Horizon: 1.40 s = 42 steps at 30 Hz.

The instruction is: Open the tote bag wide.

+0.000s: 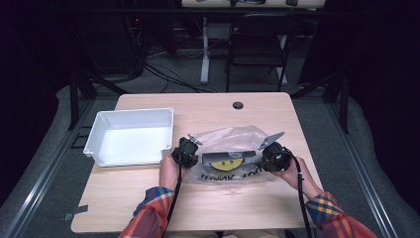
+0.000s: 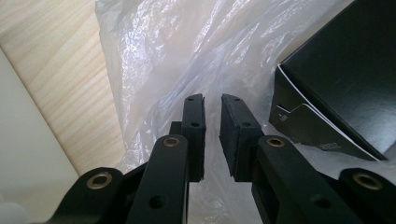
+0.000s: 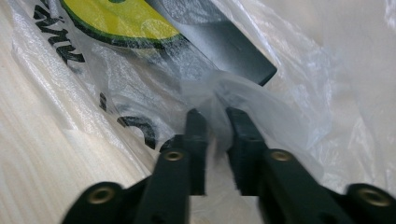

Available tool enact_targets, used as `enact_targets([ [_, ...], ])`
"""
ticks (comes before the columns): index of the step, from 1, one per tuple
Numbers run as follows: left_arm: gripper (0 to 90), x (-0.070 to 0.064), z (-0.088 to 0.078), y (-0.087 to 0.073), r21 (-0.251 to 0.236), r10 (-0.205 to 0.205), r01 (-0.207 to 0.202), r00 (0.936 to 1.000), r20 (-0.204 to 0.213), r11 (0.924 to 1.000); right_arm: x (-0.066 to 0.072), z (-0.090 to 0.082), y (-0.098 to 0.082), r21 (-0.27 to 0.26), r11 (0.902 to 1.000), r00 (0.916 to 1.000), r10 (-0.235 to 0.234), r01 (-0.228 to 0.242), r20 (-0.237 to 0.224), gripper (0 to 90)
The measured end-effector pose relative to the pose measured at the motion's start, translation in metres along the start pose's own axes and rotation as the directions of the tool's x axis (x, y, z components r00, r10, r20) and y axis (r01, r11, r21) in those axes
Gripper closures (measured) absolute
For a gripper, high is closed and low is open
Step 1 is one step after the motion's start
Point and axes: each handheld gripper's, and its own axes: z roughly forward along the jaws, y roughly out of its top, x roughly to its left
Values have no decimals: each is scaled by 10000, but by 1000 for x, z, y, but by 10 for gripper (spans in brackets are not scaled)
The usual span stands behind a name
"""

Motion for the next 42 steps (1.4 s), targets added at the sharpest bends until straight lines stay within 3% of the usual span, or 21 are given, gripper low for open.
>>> enact_targets([
  [3, 798, -1, 2, 0, 117, 10, -9, 10000, -55, 9999, 0, -2, -5, 3, 9996, 9995, 281, -281, -106, 900],
  [9, 797, 0, 4, -1, 340, -8, 10, 10000, -47, 9994, 4, 9, -20, 1152, 9932, 9981, 220, -153, -568, 900],
  [12, 796, 1, 5, -2, 350, -26, 28, 10000, -62, 9994, 3, 11, -25, 1454, 9890, 9969, 382, -279, -688, 900],
  [16, 791, 1, 6, -2, 344, -43, 48, 9999, -141, 9994, -5, 6, -29, 1765, 9830, 9962, 617, -499, -623, 900],
  [20, 790, 3, 6, -3, 381, -55, 60, 9999, -134, 9993, -16, 0, -37, 1704, 9791, 9928, 1170, -1107, -269, 900],
  [22, 786, 3, 6, -3, 342, -75, 80, 9999, -150, 9994, -21, -4, -39, 1886, 9748, 9918, 1255, -1189, -236, 898],
  [26, 772, 4, 3, -3, 236, -68, 71, 9999, -154, 9997, -26, -17, -38, 1344, 9829, 9880, 1363, -1258, -720, 677],
  [30, 765, 6, 1, -3, 154, -146, 149, 9998, -144, 9998, -27, -37, -35, 772, 9890, 9844, 1345, -1263, -1130, 539],
  [37, 754, 7, -2, -3, -11, -170, 170, 9997, -168, 9999, -26, -63, -29, 119, 9946, 9851, 1036, -1030, -1375, 405],
  [42, 752, 7, -3, -3, -70, -202, 202, 9998, -90, 9998, -20, -79, -20, -512, 9947, 9879, 817, -890, -1316, 376],
])
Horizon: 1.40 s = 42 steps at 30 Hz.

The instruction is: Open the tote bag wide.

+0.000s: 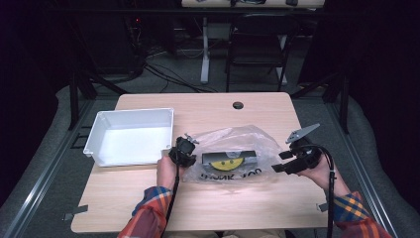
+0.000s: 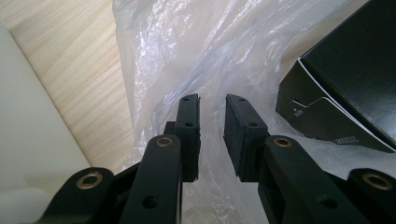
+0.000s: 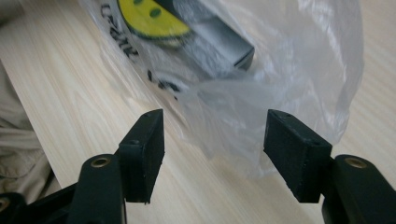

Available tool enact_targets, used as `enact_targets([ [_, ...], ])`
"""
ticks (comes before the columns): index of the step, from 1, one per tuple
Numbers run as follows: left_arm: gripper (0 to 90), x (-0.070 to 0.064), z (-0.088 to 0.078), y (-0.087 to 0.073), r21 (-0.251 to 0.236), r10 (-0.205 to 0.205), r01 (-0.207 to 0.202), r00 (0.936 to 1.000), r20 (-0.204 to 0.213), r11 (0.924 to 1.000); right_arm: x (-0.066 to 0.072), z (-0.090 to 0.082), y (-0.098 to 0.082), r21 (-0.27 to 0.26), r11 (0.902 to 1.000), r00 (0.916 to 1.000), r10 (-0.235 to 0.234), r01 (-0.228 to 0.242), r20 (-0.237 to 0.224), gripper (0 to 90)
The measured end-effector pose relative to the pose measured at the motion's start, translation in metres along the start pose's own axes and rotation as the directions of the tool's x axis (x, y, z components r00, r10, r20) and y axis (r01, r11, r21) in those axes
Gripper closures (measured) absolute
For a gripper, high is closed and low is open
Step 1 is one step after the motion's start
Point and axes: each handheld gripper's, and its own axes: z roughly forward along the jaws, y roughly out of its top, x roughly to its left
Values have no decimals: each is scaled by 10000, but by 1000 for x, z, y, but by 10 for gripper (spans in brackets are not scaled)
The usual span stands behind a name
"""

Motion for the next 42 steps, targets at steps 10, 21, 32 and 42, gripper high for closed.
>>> enact_targets([
  [10, 598, 1, -8, 0, -211, -169, 173, 9997, 193, 9996, 17, 20, 37, -850, 9927, 9938, -791, 858, 785, 422],
  [21, 357, 3, -12, -2, -336, -285, 296, 9991, 311, 9990, 6, 80, 28, 791, 9925, 9940, -974, 933, 497, 549],
  [32, 336, 5, -8, -2, -217, -355, 362, 9988, 336, 9991, 6, 77, 11, 1150, 9906, 9971, -750, 735, 88, 900],
  [42, 314, 7, -8, -3, 14, -396, 396, 9982, 445, 9992, 17, 91, 1, 2065, 9704, 9920, -1210, 1256, -349, 900],
])
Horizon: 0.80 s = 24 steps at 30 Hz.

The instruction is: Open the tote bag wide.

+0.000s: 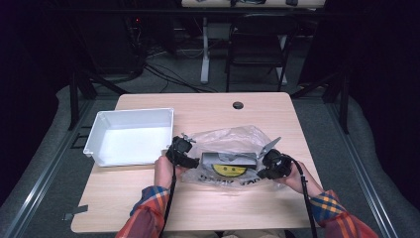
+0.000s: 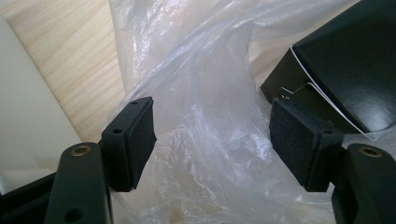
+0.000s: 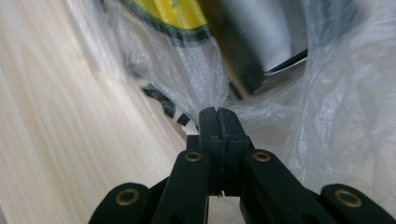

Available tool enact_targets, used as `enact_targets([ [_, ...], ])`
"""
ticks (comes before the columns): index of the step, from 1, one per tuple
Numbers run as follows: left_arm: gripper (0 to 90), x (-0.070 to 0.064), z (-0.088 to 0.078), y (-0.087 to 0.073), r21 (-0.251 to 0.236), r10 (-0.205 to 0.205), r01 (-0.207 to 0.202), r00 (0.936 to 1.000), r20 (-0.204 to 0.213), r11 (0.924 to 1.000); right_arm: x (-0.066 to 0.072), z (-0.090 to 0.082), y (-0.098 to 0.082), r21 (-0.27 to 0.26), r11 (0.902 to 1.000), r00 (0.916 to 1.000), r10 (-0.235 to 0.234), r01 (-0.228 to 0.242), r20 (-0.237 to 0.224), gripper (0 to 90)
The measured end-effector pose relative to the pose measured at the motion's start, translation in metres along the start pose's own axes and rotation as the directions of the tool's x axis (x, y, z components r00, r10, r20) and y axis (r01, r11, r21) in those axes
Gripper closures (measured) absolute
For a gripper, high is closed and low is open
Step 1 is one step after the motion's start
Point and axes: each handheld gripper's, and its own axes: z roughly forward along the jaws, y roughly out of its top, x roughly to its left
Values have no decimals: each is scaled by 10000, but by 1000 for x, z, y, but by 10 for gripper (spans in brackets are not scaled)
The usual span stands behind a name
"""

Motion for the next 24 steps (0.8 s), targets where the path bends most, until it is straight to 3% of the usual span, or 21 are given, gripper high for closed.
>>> enact_targets([
  [5, 307, 0, 1, 0, 48, 7, -7, 10000, 54, 10000, 1, 3, -1, 647, 9974, 9995, -308, 307, 4, 900],
  [8, 306, -1, 3, 0, 106, 4, -5, 10000, 91, 9999, -2, 6, -3, 1325, 9904, 9980, -463, 401, 441, 900],
  [9, 307, -1, 4, 0, 91, 49, -49, 10000, 9, 9999, -3, 7, -4, 1087, 9939, 9992, -241, 204, 330, 900],
  [11, 315, -2, 4, 1, 100, 114, -114, 9999, -4, 9999, -8, 3, -3, 1110, 9938, 9990, -142, 94, 423, 775],
  [14, 315, -3, 3, 1, 119, 159, -159, 9999, -12, 9998, -11, -13, -1, 127, 9998, 9997, 139, -136, -220, 625],
  [17, 316, -3, 4, 1, 139, 135, -135, 9999, 9, 9998, -10, -33, 2, -1146, 9930, 9968, 186, -274, -771, 556],
  [19, 316, -3, 4, 1, 122, 137, -137, 9999, 3, 9998, -10, -45, 4, -2028, 9784, 9987, 325, -397, -388, 545],
  [21, 318, -4, 4, 1, 117, 138, -138, 9999, -3, 9998, -14, -48, 5, -2514, 9653, 9943, 878, -699, 607, 564],
  [22, 319, -4, 4, 1, 118, 149, -148, 9999, -35, 9998, -17, -46, 6, -2467, 9649, 9878, 1179, -897, 1020, 572],
  [24, 326, -4, 4, 2, 119, 185, -185, 9998, -27, 9998, -24, -34, 8, -1975, 9729, 9794, 1489, -1204, 1365, 598],
])
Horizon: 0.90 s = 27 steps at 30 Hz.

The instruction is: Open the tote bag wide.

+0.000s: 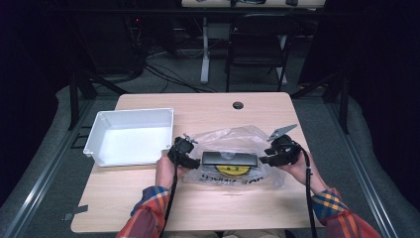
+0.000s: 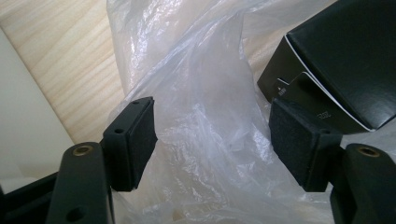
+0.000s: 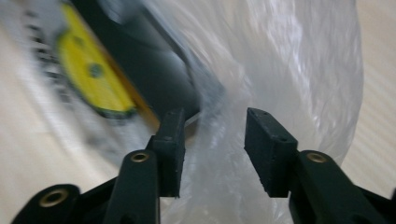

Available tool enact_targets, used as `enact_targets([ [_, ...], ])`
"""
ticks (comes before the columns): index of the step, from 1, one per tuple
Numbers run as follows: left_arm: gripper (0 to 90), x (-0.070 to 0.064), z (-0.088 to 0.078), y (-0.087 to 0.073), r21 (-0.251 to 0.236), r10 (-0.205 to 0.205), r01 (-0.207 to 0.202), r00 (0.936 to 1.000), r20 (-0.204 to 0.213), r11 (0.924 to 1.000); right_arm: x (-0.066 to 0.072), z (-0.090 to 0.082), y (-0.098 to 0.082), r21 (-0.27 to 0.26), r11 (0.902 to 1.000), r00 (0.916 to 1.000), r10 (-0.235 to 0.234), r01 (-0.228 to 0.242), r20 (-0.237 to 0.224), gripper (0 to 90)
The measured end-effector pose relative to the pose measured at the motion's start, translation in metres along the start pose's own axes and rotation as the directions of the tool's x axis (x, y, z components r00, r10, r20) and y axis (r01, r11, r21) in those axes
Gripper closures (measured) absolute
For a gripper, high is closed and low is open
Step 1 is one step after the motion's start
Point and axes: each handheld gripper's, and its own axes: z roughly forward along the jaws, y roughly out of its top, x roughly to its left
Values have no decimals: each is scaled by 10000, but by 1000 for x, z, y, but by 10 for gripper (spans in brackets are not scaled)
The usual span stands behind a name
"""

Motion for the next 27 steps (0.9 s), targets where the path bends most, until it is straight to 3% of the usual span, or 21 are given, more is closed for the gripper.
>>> enact_targets([
  [3, 420, 0, 0, 0, -115, 91, -89, 9998, 154, 9999, -5, 18, -1, 529, 9982, 9989, 271, -291, 376, 761],
  [5, 518, -1, 1, 0, -47, 218, -218, 9997, 71, 9998, -9, 27, -1, 327, 9978, 9977, 572, -584, 369, 856],
  [7, 606, -2, 3, 0, -64, 302, -301, 9995, 65, 9995, -12, 35, 1, 272, 9959, 9949, 846, -861, 544, 888],
  [11, 755, -5, 8, 0, 242, 445, -446, 9990, 43, 9987, -19, 51, 1, 422, 9921, 9831, 1110, -1182, 1456, 900],
  [13, 800, -6, 9, 0, 500, 569, -571, 9984, 56, 9971, -21, 56, 0, 880, 9903, 9820, 923, -1079, 1651, 900],
  [14, 821, -7, 9, -1, 495, 576, -573, 9983, -48, 9971, -20, 59, -3, 771, 9909, 9804, 958, -1104, 1722, 900],
  [16, 845, -8, 7, -1, 738, 693, -694, 9976, 48, 9949, -19, 57, -3, 1408, 9871, 9825, 505, -764, 1794, 900],
  [19, 867, -10, 4, -4, 1047, 958, -963, 9954, 96, 9898, -17, 54, -7, 1579, 9857, 9856, 325, -590, 1659, 900],
  [20, 876, -11, 3, -5, 1130, 1003, -1012, 9949, 139, 9884, -17, 50, -8, 1865, 9819, 9871, 36, -339, 1604, 900],
  [21, 879, -12, 2, -6, 1219, 1097, -1105, 9939, 131, 9864, -16, 50, -10, 1612, 9858, 9863, 198, -466, 1639, 900],
  [22, 882, -13, 2, -6, 1277, 1201, -1218, 9925, 203, 9843, -17, 48, -11, 1896, 9815, 9865, -48, -267, 1639, 900],
  [27, 887, -17, 1, -9, 1730, 1522, -1519, 9883, 118, 9731, -18, 50, -10, 1803, 9834, 9732, -231, -190, 2286, 880],
])
